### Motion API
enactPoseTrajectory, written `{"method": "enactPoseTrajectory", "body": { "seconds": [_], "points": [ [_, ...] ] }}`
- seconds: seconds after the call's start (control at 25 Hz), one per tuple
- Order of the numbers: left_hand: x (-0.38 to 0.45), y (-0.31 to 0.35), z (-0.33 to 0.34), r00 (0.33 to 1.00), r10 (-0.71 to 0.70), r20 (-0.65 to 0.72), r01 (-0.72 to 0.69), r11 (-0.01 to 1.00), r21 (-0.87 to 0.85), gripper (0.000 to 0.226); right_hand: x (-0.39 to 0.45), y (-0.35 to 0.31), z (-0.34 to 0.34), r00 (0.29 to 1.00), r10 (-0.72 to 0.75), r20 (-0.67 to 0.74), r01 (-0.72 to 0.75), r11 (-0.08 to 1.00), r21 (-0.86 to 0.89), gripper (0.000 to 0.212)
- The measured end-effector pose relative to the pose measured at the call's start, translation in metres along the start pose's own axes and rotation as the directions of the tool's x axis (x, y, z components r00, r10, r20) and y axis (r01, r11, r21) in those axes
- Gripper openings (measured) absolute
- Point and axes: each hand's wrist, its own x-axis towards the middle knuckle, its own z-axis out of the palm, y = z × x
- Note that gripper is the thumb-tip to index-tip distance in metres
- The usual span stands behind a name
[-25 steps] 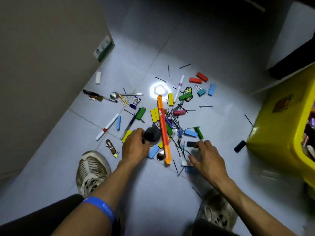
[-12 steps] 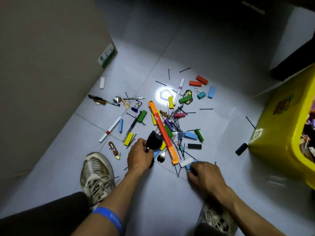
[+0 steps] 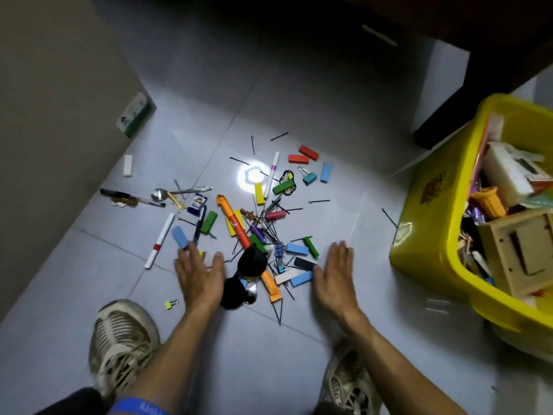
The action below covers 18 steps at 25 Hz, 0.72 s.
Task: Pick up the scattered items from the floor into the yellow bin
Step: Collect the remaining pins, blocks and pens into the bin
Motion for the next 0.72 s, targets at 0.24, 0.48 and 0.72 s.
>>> {"method": "enactPoseTrajectory", "body": {
  "seconds": [0.24,0.48,0.72],
  "points": [
    [0.002,-0.006,-0.005,0.983,0.171,-0.069,-0.176,0.982,-0.075,0.064,0.067,0.021,-0.068,0.961,0.179,-0.211,-0.180,0.984,0.011,0.070],
    [0.017,-0.002,-0.036,0.983,0.142,-0.115,-0.139,0.990,0.030,0.063,0.081,-0.041,-0.028,0.997,-0.075,-0.029,0.071,0.992,-0.102,0.063],
    [0.109,0.022,-0.094,0.951,0.177,-0.255,-0.130,0.973,0.189,0.067,0.139,-0.098,-0.035,0.948,-0.314,-0.045,0.305,0.941,-0.146,0.062]
  ]
}}
